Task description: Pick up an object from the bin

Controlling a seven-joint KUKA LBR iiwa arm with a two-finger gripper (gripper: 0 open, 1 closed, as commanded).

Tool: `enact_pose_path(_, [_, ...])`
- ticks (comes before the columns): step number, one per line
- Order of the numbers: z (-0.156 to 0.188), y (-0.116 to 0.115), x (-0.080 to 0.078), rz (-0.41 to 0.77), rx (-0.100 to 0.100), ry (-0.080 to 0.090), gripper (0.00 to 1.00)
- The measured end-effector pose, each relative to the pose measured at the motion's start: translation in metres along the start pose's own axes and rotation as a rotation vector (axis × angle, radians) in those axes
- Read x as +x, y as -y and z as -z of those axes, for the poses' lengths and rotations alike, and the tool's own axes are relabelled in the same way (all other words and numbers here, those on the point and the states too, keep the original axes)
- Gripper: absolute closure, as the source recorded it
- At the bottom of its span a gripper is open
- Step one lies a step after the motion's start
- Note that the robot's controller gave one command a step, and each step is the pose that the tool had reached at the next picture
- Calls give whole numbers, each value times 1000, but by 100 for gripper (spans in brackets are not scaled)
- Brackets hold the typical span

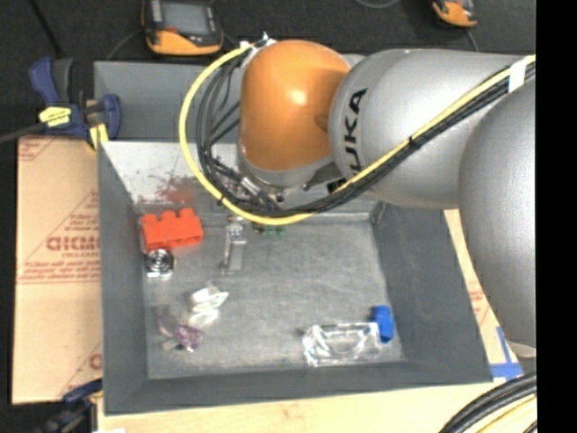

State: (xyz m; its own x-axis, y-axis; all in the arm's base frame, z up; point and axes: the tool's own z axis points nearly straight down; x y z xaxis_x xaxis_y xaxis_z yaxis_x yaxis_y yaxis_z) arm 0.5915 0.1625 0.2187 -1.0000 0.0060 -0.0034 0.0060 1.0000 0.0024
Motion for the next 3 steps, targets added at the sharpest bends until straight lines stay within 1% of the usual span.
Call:
enact_pose_path(1, [-147, -25, -52, 14, -3, 13, 0])
enact_pose_path(2, [-138, -25, -57, 10, -5, 29, 100])
enact_pose_path(3, [-146, -25, -50, 9, -1, 6, 0])
